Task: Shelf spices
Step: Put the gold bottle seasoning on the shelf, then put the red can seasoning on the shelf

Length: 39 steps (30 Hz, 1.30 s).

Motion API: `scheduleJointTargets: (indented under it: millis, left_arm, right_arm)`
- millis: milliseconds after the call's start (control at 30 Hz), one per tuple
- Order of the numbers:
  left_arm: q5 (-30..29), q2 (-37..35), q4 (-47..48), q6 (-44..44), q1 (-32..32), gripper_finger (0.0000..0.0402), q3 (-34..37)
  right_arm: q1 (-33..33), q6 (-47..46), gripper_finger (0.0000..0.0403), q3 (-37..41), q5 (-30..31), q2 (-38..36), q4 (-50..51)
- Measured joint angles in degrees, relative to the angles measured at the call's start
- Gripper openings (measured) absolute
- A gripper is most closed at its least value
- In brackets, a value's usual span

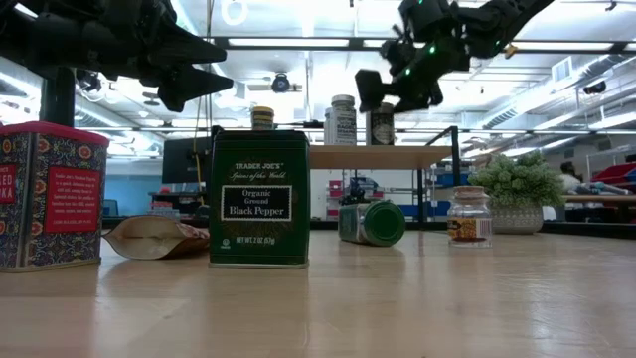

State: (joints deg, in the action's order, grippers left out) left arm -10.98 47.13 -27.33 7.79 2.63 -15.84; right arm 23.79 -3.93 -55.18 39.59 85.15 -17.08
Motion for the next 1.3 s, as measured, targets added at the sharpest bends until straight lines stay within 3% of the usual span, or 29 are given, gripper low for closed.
scheduleJointTargets:
  millis: [267,500,800,1300]
  left_arm:
    - [0.0,0.0,0.0,-0.02,0.0,0.0308,0.0]
    - [0.0,0.01,-0.02,-0.02,-0.01,0.0307,0.0]
    - [0.0,0.02,-0.17,-0.02,-0.02,0.0307,0.0]
    - [0.0,0.02,-0.05,-0.02,0.0,0.0307,0.0]
  right_arm:
    - [-2.67,3.12,0.0392,0.0,0.2,-8.41,1.65]
    - [-10.63,0.11,0.0389,0.0,-1.89,-16.57,21.16]
    - [-27.03,-23.19,0.0391,0.0,-2.39,-18.76,49.82]
    - [-52.52,-60.77,0.0391,0.0,-2.16,-17.49,70.93]
